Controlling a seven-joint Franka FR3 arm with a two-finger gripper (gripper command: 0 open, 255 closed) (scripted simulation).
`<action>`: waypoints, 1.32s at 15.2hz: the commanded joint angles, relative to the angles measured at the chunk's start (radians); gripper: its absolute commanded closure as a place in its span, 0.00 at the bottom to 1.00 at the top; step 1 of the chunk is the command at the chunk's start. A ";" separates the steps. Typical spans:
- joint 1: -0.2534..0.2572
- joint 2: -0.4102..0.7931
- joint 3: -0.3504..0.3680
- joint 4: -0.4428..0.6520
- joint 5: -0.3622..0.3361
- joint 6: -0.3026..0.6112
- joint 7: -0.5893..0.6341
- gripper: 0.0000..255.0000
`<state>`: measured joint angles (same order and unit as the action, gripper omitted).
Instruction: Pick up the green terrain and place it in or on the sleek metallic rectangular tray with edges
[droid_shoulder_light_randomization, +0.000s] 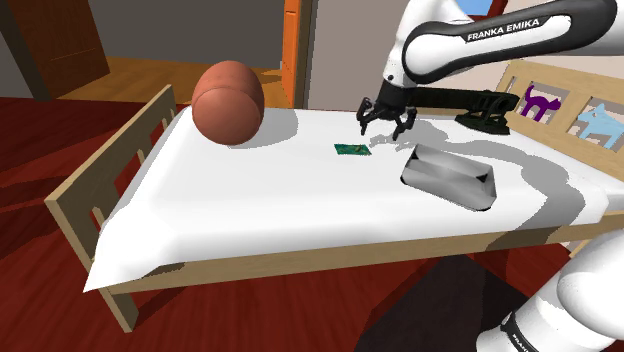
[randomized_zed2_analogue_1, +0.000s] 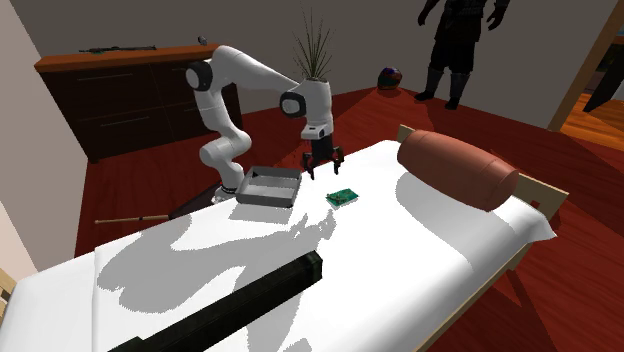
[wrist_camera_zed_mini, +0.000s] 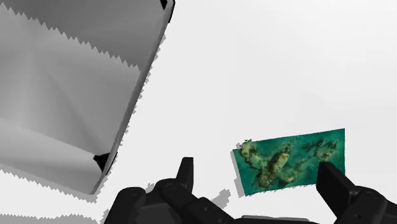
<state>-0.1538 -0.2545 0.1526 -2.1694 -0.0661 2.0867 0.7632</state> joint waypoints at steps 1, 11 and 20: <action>-0.019 0.069 0.008 0.044 -0.029 0.039 0.073 0.00; -0.045 0.245 0.013 0.126 -0.110 0.149 0.232 0.00; -0.046 0.264 0.011 0.114 -0.117 0.179 0.237 0.00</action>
<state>-0.2002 0.0094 0.1638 -2.0551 -0.1832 2.2656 1.0005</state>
